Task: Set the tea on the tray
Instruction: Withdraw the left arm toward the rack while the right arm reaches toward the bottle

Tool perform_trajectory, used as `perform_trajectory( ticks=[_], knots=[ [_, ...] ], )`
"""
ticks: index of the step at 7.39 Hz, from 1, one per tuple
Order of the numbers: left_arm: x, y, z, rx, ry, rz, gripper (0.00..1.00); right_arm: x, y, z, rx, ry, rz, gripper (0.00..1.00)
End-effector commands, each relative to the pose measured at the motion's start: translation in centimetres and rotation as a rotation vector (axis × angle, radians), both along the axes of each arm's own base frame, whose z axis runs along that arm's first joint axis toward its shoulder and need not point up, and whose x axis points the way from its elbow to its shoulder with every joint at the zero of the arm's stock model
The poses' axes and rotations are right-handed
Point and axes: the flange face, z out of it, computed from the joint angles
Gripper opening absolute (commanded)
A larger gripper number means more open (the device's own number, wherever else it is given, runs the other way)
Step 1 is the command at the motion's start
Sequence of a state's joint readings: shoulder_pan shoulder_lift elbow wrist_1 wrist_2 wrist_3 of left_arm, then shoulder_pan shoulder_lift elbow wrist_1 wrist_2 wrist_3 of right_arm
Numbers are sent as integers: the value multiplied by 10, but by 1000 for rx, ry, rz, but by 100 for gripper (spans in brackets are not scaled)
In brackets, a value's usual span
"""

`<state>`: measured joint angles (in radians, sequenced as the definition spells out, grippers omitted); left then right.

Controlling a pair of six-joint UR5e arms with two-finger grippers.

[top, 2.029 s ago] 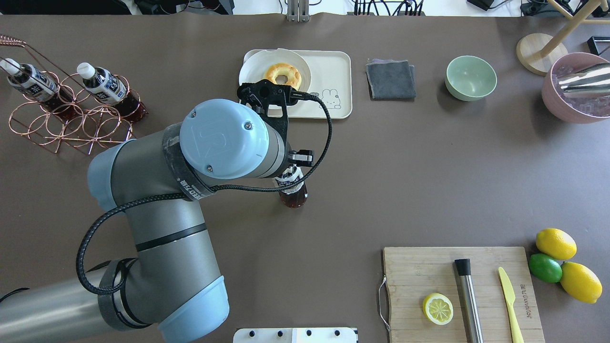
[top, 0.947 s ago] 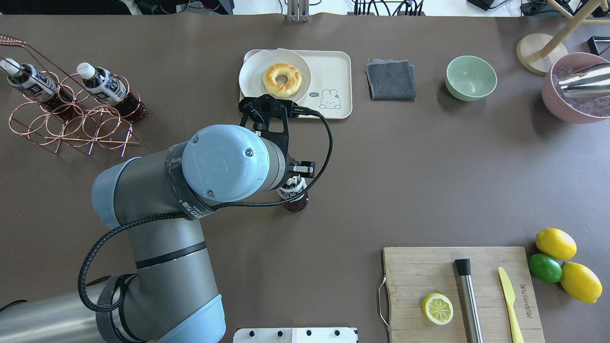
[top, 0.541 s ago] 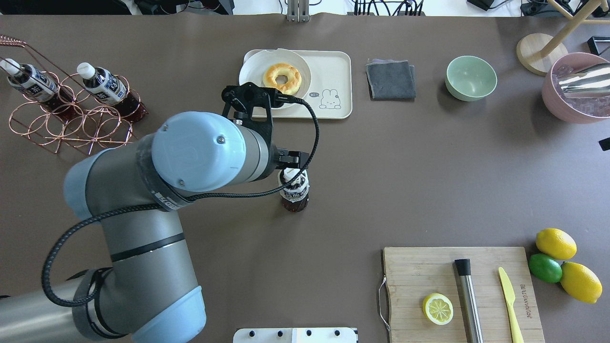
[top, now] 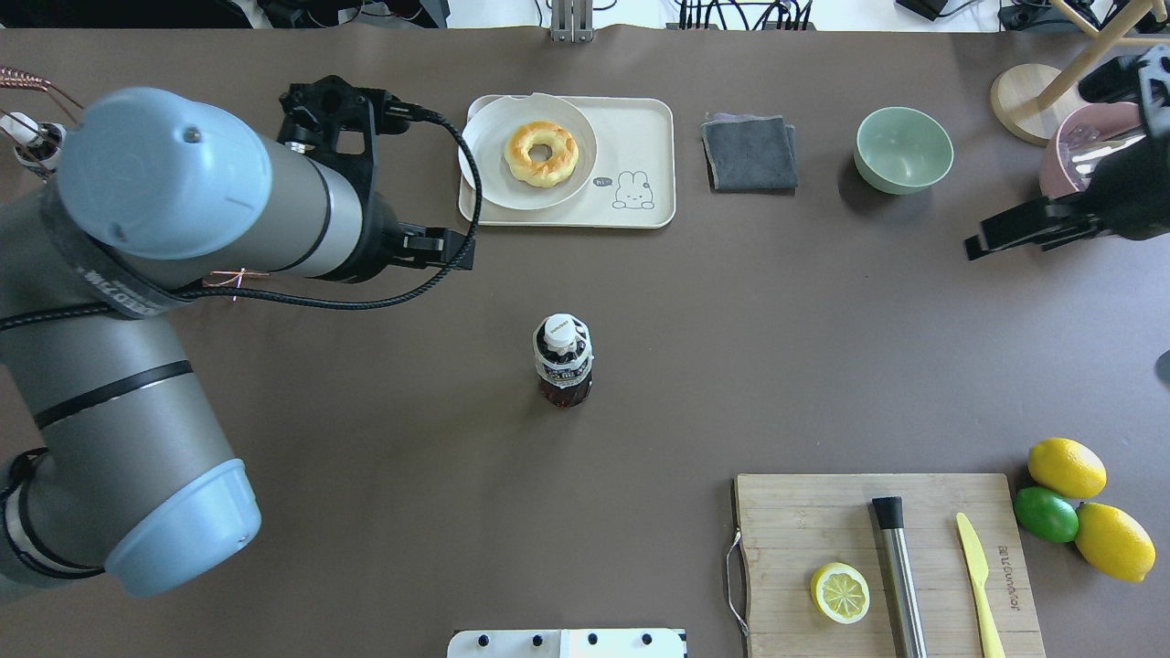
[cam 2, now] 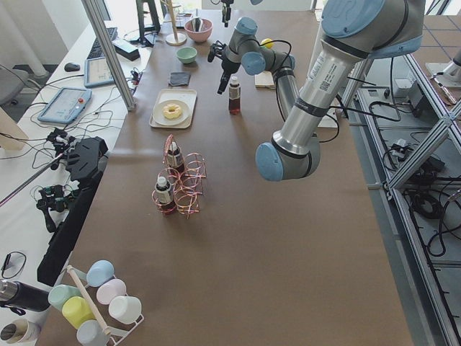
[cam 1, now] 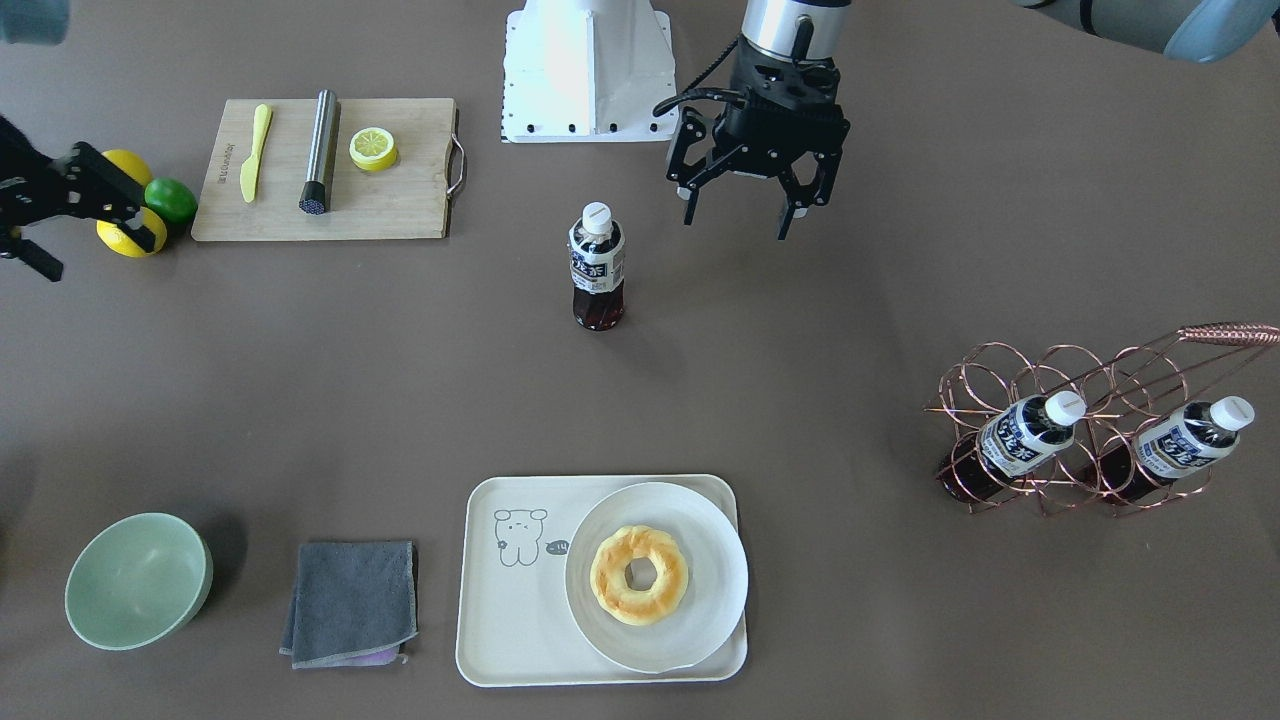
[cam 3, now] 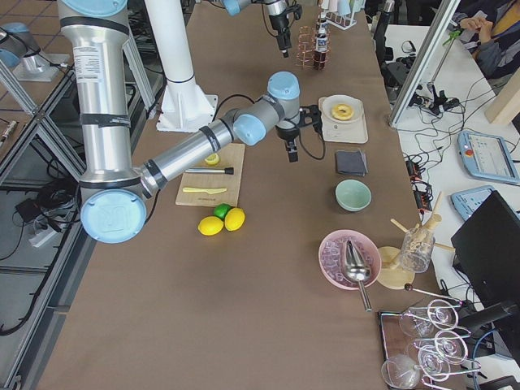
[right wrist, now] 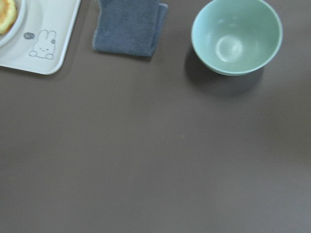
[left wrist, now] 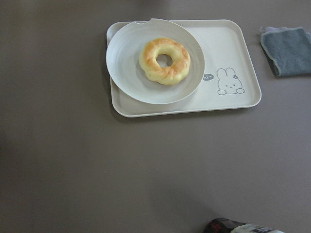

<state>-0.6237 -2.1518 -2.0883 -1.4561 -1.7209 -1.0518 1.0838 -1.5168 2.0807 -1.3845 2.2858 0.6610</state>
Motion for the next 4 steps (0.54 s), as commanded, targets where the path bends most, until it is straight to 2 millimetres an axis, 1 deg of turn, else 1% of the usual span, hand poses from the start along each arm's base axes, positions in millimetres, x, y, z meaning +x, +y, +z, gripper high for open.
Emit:
perform_trajectory(
  ticks=[1,2,3,4],
  knots=[
    [-49,-7,46,-12,-46,37,97,-147,69,-112,-85,-95,79,100],
    [-64,-17,59,-23,-60,49,97,-179,93,-149,-134,-117,89,100],
    [-84,-25,83,-21,-93,71,97,-215,111,-196,-155,-83,92,99],
    [-97,-27,91,-43,-91,66,97,-239,125,-246,-148,-27,91,99]
  ],
)
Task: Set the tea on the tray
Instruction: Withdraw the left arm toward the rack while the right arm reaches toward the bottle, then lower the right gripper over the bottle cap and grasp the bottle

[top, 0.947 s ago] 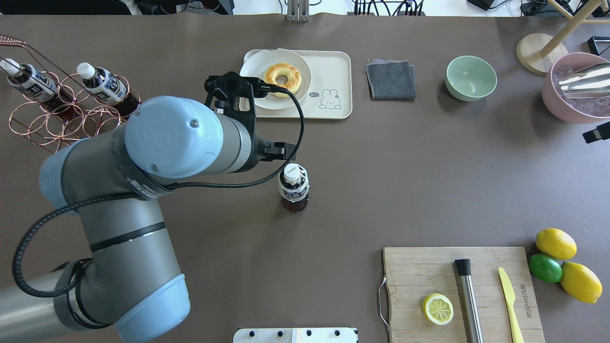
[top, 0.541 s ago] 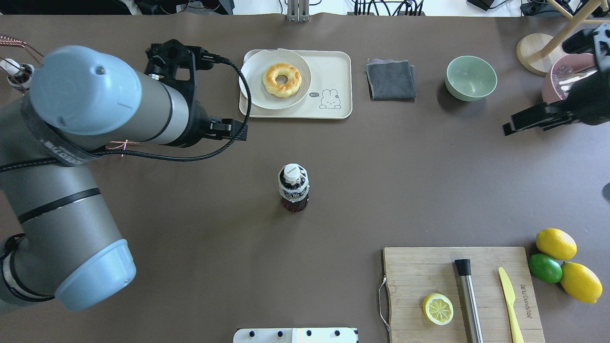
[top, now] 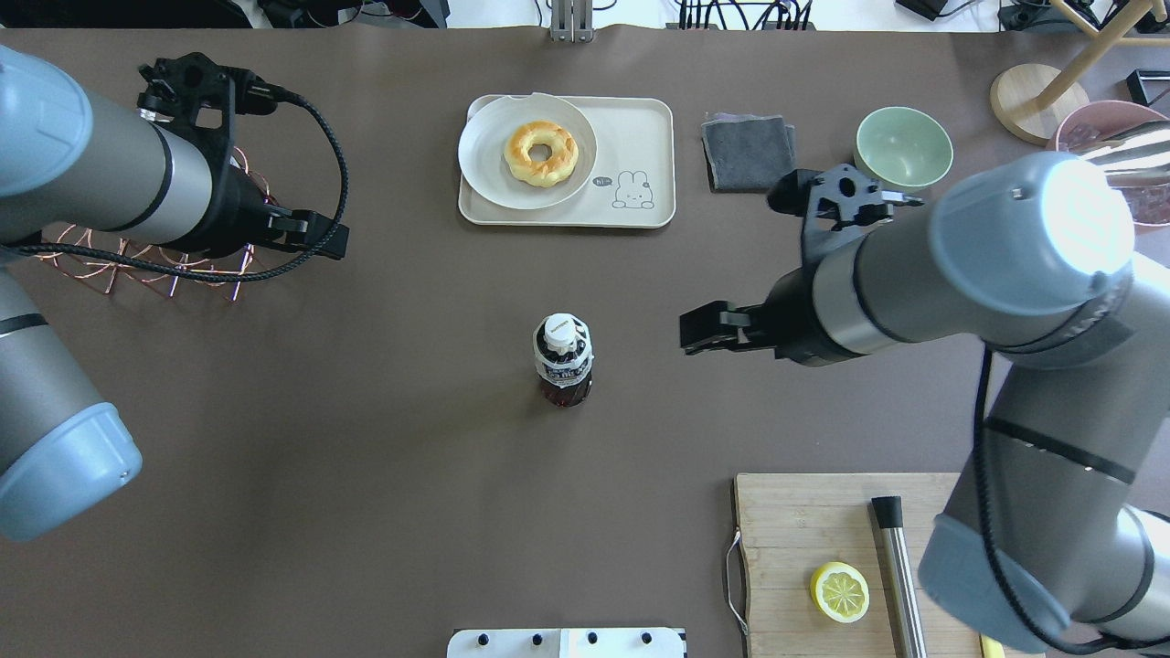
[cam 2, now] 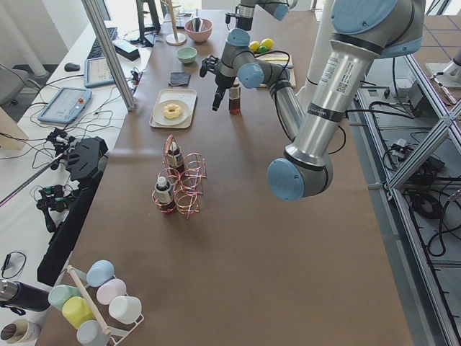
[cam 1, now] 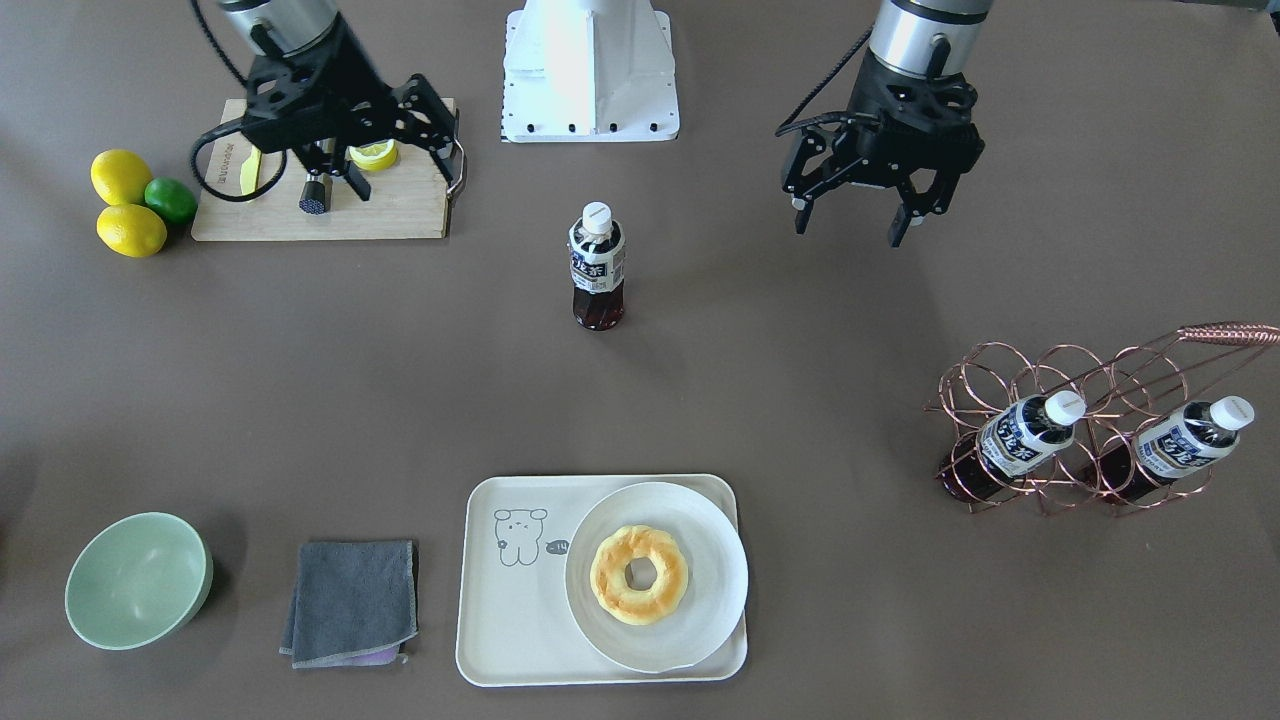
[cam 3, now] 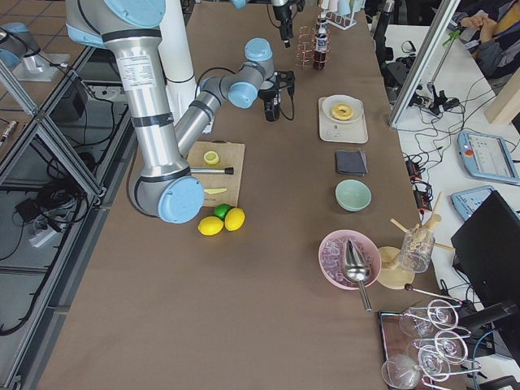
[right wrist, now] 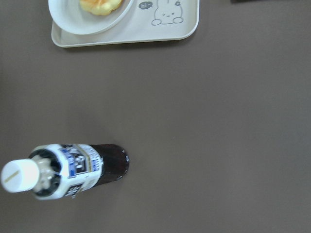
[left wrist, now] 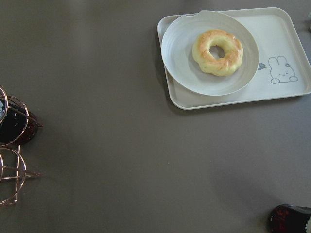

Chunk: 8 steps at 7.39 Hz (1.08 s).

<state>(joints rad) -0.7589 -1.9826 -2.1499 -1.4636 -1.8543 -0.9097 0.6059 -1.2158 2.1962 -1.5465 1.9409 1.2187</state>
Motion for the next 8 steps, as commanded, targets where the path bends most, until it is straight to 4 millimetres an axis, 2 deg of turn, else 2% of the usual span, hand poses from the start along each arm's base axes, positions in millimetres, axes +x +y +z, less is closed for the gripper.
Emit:
perform_trajectory(
  ticks=[1,2,3,4,5,6,8],
  knots=[
    [-29,-6,40,-31,-25,18,97,-68,39,-113,-19,91,7,98],
    [-34,-4,62,1,-13,26,97,-87,36,-119,-26,106,16,97],
    [-48,2,86,3,23,42,97,-98,32,-117,-33,124,16,96],
    [-67,12,106,-37,72,85,97,-107,25,-124,-13,134,30,96],
    [-93,11,125,-31,96,58,97,-124,15,-122,-5,155,43,96],
    [-102,18,140,-21,109,72,97,-136,4,-119,14,140,56,97],
    [-108,22,147,-15,109,75,97,-151,-22,-118,56,149,58,94]
  ],
)
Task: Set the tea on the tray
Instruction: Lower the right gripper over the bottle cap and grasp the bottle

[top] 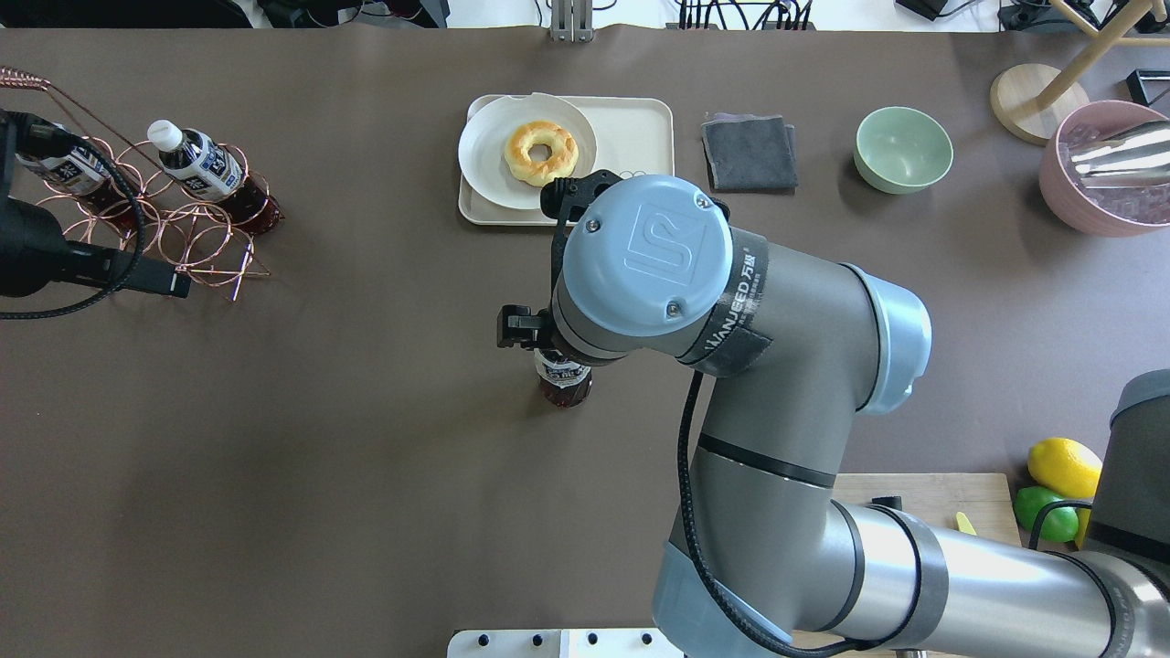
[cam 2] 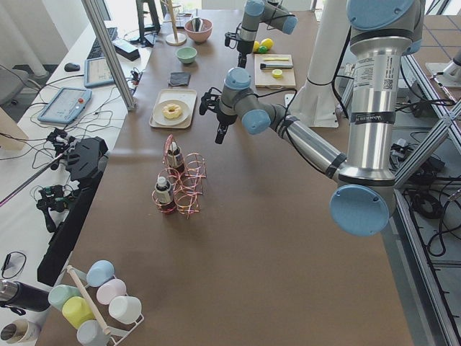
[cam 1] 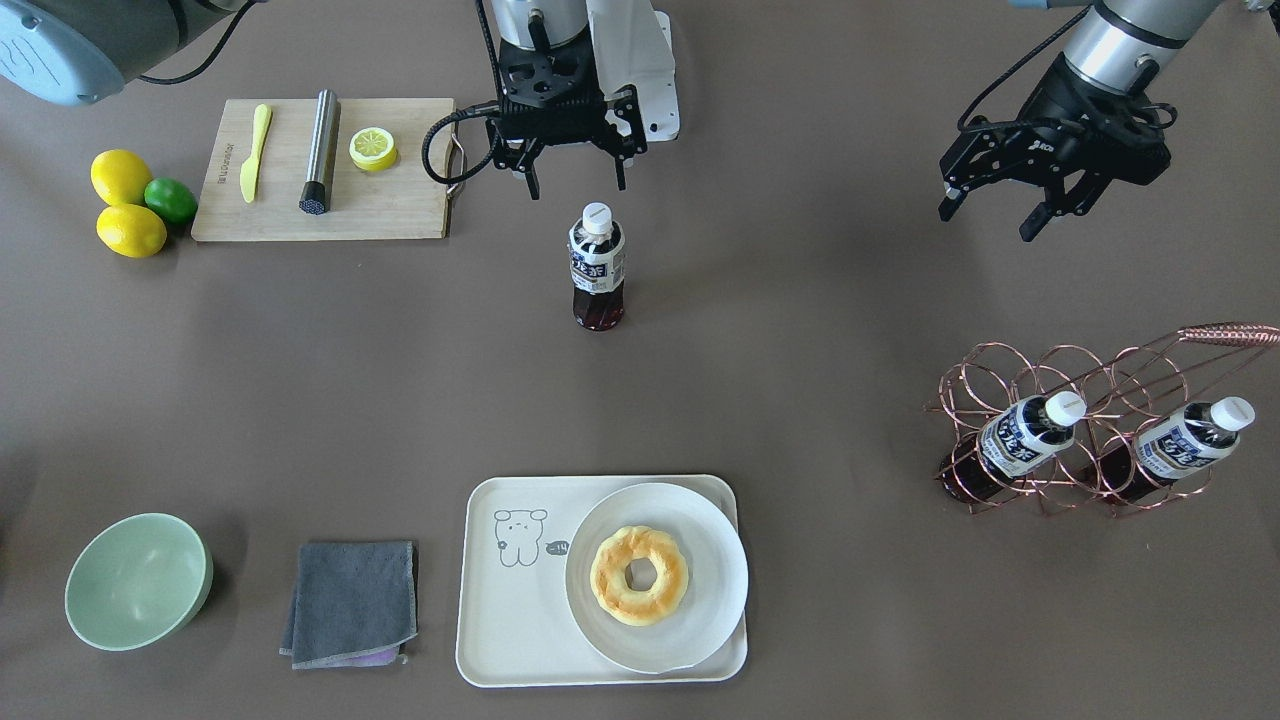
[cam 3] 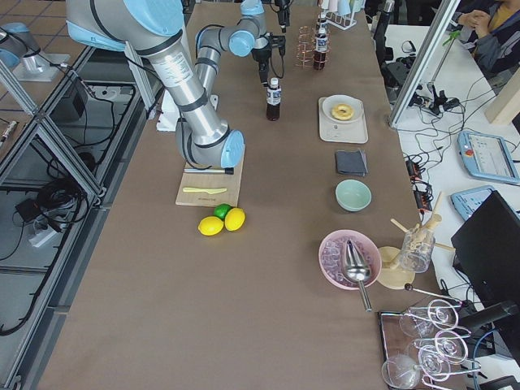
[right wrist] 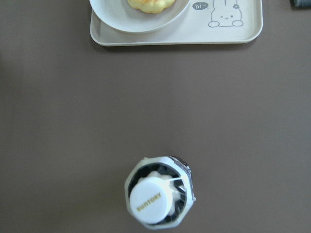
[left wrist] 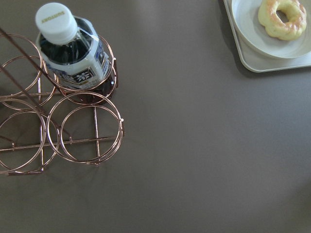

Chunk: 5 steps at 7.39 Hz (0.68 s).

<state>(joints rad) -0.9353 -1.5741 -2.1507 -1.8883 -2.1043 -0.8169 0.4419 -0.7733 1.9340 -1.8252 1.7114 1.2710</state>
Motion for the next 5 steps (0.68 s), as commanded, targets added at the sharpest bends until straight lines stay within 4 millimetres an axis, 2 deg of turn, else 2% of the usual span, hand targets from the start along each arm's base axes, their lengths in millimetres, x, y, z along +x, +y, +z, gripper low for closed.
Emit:
perform_trajectory(
  ticks=[1,2,4,5],
  knots=[
    [-7,4,8,4,5,3,97,-20,-27,-6,52,18,-12,94],
    [-6,3,8,4,5,3,97,-21,-28,-5,52,22,-13,88],
    [-5,1,7,5,6,3,97,-23,-28,-3,49,30,-14,64],
    [-5,1,9,1,4,3,97,-23,-28,-2,47,34,-14,55]
  ],
)
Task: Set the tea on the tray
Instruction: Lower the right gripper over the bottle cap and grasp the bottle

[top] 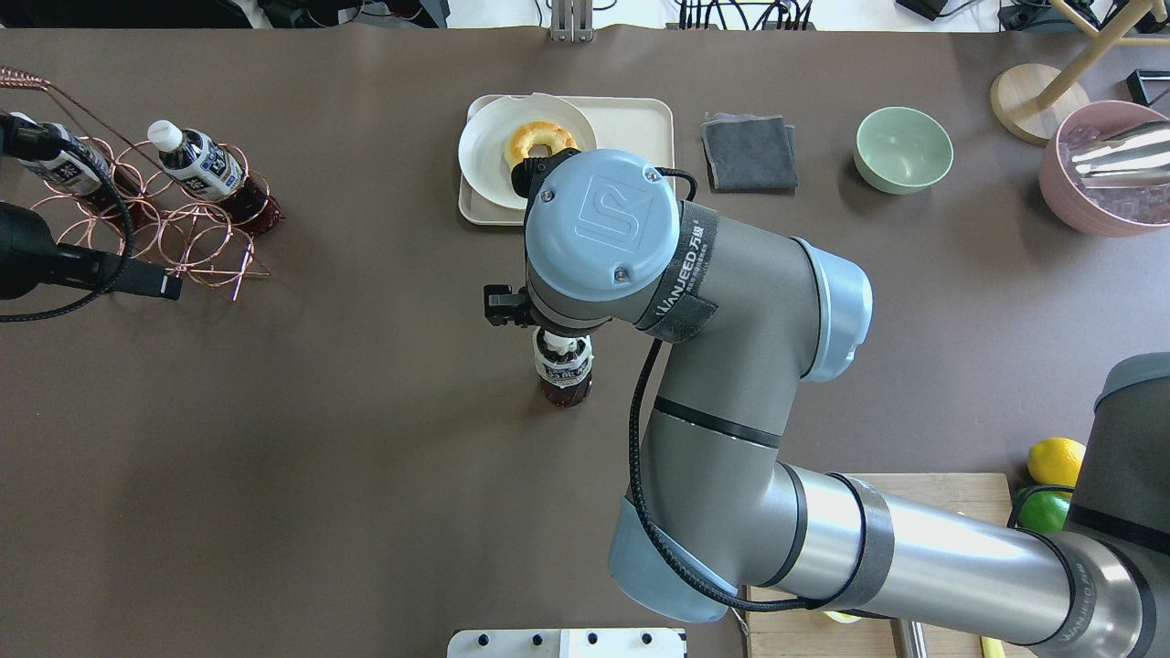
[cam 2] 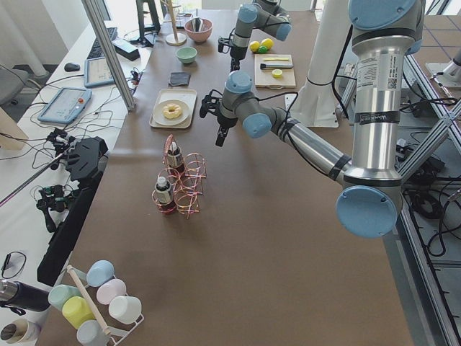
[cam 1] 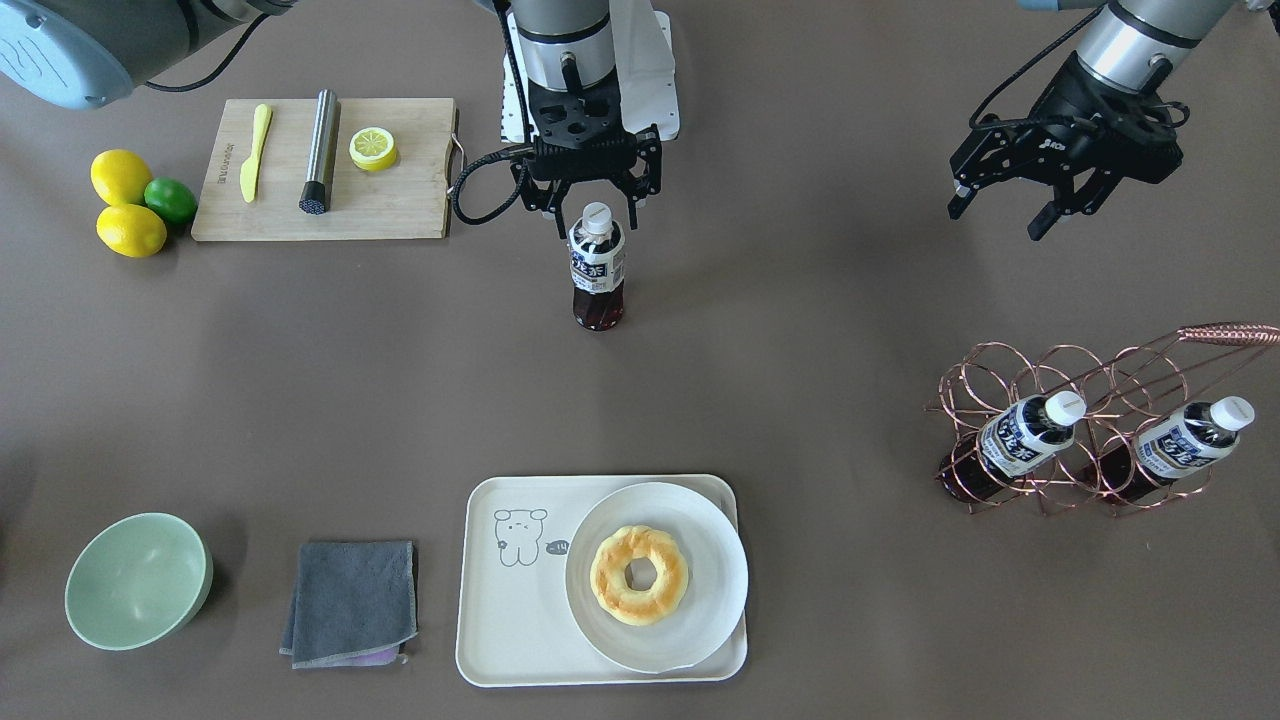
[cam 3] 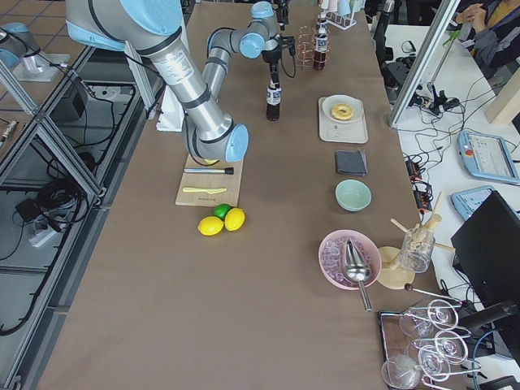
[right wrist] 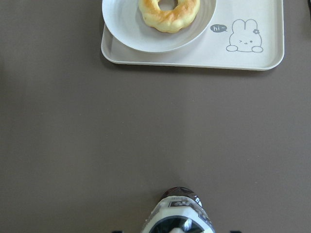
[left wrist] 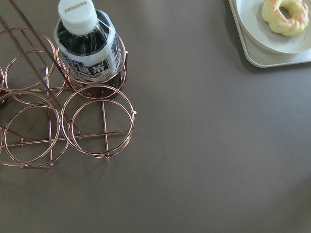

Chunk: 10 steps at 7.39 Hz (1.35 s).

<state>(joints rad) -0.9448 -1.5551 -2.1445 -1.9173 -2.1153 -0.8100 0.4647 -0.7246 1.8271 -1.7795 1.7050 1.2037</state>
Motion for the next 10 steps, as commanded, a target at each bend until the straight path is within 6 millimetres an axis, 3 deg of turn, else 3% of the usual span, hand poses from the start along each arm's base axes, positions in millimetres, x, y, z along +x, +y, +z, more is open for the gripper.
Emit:
perform_trajectory(
  ticks=[1,4,5,7,8,9,10],
  knots=[
    [-1,0,2,-3,-2,-2,97,-2,1,2,-1,8,1,54],
    [-1,1,4,-7,-5,-2,97,-8,5,1,3,12,1,53],
    [-2,1,4,-7,-5,-3,97,-8,5,1,3,13,1,47],
    [-2,0,6,-11,-8,-3,97,-8,5,2,5,16,0,0],
    [-2,0,7,-13,-9,-3,97,0,-3,-8,12,3,10,0],
    [-2,0,5,-10,-6,-2,97,23,-27,-26,15,13,44,0],
    [-3,0,6,-11,-7,-3,97,44,-62,-28,39,42,48,0]
  ],
)
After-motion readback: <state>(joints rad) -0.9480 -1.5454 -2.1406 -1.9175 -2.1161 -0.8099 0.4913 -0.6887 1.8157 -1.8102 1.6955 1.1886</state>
